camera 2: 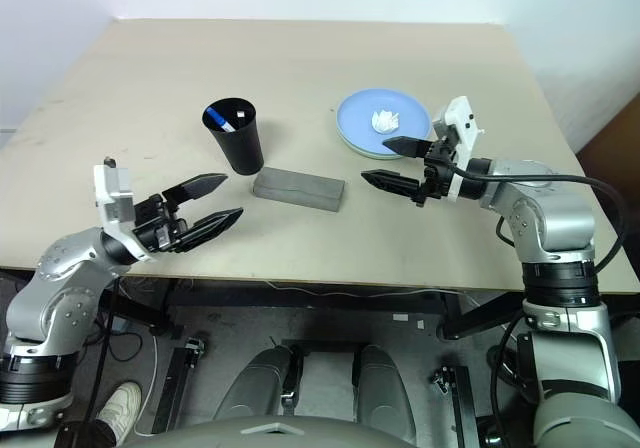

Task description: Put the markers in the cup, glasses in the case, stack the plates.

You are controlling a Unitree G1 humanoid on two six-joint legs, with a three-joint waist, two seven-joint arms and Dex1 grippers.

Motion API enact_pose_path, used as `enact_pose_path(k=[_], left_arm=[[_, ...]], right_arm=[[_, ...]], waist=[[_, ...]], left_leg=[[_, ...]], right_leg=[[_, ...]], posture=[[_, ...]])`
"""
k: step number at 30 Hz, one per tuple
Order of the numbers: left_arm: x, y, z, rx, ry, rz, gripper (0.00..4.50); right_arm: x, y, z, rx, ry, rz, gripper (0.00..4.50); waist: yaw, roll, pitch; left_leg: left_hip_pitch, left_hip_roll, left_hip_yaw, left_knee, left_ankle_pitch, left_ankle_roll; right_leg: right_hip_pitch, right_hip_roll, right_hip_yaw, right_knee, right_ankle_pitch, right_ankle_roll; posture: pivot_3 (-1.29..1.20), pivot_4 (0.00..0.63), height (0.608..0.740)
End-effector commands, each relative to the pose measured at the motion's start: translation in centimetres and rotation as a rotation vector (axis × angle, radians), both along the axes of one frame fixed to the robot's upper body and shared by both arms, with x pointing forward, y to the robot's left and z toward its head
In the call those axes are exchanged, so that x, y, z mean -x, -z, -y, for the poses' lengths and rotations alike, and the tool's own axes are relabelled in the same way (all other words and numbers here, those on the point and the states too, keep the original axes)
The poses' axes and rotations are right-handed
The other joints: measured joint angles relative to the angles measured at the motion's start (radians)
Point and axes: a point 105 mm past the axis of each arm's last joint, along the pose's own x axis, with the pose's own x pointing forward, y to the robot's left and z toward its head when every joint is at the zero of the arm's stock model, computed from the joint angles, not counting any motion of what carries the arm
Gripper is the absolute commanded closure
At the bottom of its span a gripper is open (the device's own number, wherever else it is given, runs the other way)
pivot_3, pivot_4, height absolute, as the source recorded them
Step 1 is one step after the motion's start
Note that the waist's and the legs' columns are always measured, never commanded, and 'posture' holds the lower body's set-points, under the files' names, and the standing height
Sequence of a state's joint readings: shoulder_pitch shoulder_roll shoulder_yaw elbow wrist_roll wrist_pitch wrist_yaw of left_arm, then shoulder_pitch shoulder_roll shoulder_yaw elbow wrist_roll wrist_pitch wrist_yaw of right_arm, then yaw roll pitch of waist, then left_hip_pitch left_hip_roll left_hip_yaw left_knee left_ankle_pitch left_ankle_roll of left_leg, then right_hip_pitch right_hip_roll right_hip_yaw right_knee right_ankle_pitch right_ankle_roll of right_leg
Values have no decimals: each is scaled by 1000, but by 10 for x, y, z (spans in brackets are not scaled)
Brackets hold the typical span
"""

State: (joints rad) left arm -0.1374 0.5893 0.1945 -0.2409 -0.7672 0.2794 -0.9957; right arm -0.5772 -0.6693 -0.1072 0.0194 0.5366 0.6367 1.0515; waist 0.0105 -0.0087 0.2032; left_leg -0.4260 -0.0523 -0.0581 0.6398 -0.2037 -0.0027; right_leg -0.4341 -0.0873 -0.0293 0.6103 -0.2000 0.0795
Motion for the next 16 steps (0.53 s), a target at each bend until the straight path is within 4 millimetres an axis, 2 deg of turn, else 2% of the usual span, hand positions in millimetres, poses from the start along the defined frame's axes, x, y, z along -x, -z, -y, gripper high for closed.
enact_pose_path(k=[1,7,10,13,16], left_arm=[[-1,-16,-20,74,-15,46,36],[-9,-7,-35,-10,-85,111,36],[-9,-12,-45,18,-112,163,36],[-7,-10,-50,-38,-119,213,36],[-4,-11,-54,-21,-96,203,36]], right_arm=[[6,-1,6,7,1,58,0],[15,0,12,-5,-28,66,0],[18,2,17,10,-32,92,0],[18,4,21,25,-26,90,0],[17,5,21,40,-27,93,0]], waist=[[1,0,0],[2,0,0],[2,0,0],[2,0,0],[2,0,0]], left_leg=[[0,0,0,0,0,0],[-1,0,1,-1,0,0],[0,0,0,-4,0,0],[0,0,0,-8,0,0],[-1,0,1,-10,0,1]], right_leg=[[0,0,0,-1,0,0],[0,-1,0,-2,1,-1],[0,-1,0,-5,1,-1],[0,0,0,-8,1,-1],[0,0,0,-11,1,-2]], posture=[[0,150,735],[0,150,735],[0,150,735],[0,150,735],[0,150,735]])
